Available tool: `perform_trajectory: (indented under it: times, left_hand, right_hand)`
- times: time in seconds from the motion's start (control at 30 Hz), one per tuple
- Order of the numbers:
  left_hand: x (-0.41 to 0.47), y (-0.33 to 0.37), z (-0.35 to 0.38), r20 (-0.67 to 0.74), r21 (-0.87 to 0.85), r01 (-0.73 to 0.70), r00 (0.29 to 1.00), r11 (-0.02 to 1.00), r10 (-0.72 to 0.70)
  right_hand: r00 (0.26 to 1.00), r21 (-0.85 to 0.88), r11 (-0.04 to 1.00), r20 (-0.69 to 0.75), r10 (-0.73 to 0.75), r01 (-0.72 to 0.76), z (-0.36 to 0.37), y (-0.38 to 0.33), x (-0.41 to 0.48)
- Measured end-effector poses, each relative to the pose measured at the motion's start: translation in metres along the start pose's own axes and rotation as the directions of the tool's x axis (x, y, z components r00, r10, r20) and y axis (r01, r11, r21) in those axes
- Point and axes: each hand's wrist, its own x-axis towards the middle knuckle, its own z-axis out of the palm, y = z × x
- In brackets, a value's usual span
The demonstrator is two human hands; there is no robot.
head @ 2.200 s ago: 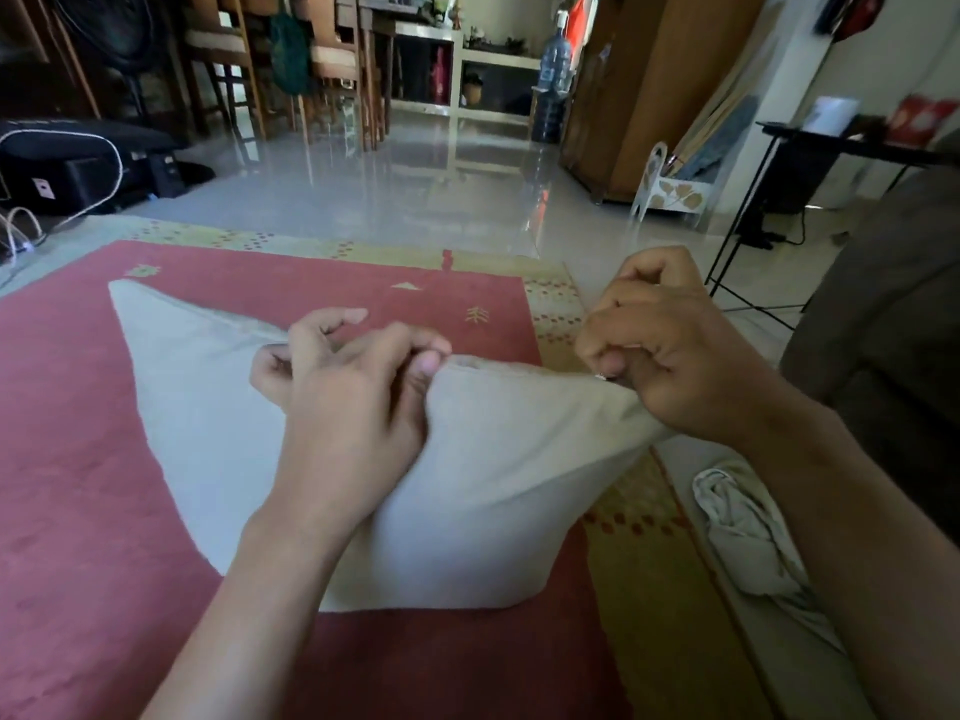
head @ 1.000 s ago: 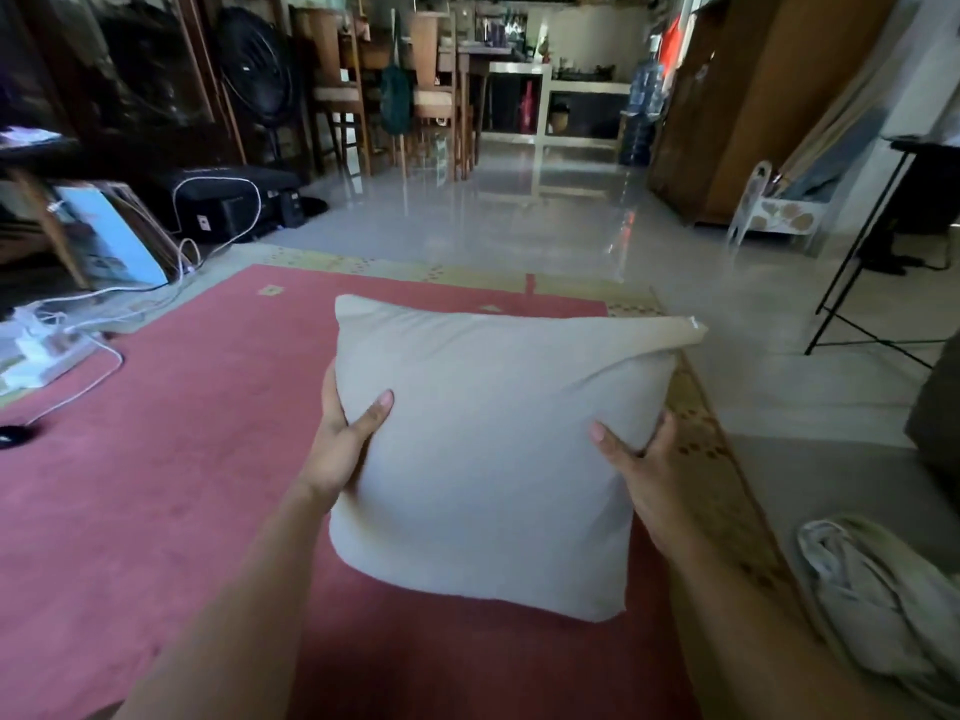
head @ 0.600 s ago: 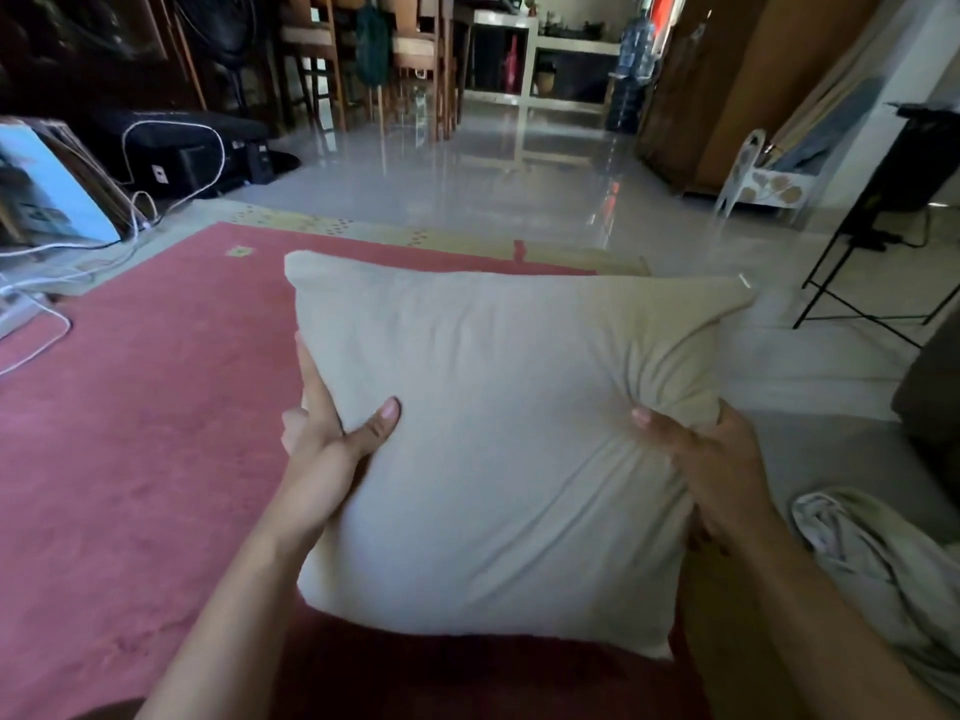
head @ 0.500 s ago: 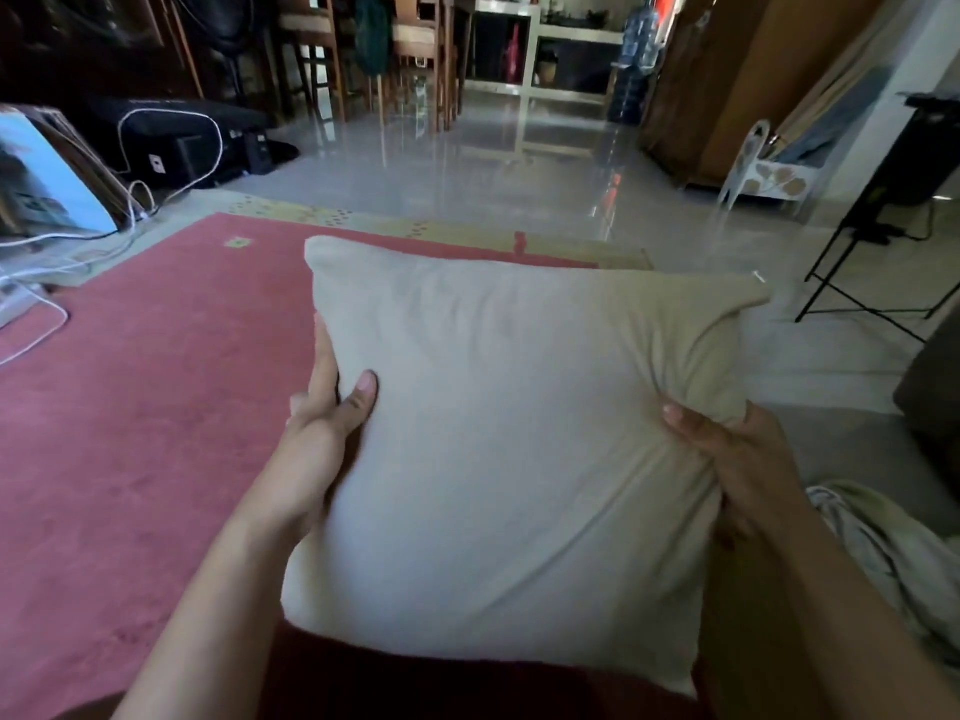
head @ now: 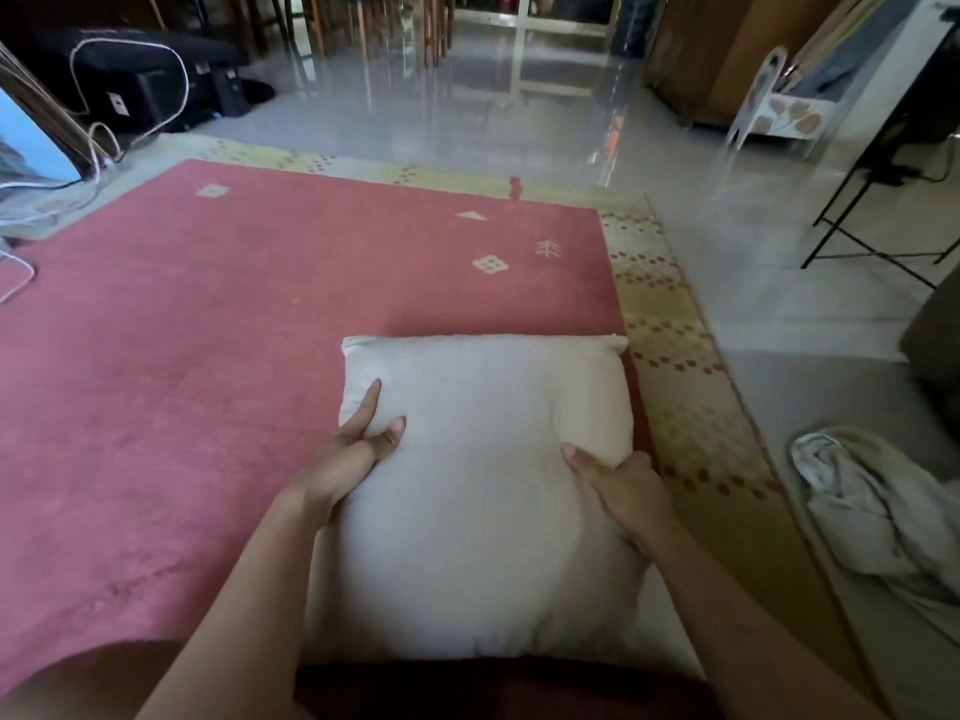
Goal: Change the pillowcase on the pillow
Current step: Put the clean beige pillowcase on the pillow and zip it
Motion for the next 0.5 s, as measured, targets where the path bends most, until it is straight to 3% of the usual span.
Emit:
perform_trajectory:
  times: [0.1, 0.27, 0.4, 0.5]
  left_hand:
    - [-0.002, 0.012, 0.016, -0.146, 0.262, 0.126, 0.985, 0.957, -0.09]
    - [-0.006, 0.027, 0.05, -0.389, 0.466, 0.164, 0.921, 0.87, 0.035]
    - [-0.006, 0.027, 0.058, -0.453, 0.609, 0.209, 0.884, 0.765, 0.119]
    - [-0.003, 0.021, 0.067, -0.384, 0.791, 0.106, 0.852, 0.603, 0.355]
  right_hand:
    - [0.997, 0.021, 0.997, 0.017, -0.08, 0.08, -0.003, 0.008, 0.005]
    - [0.951, 0.088, 0.949, -0.093, -0.294, 0.302, -0.017, 0.018, 0.005]
    - [0.99, 0.08, 0.988, -0.042, -0.131, 0.135, -0.025, 0.031, 0.015]
    - [0.996, -0.268, 0.962, -0.055, -0.066, 0.048, -0.027, 0.004, 0.012]
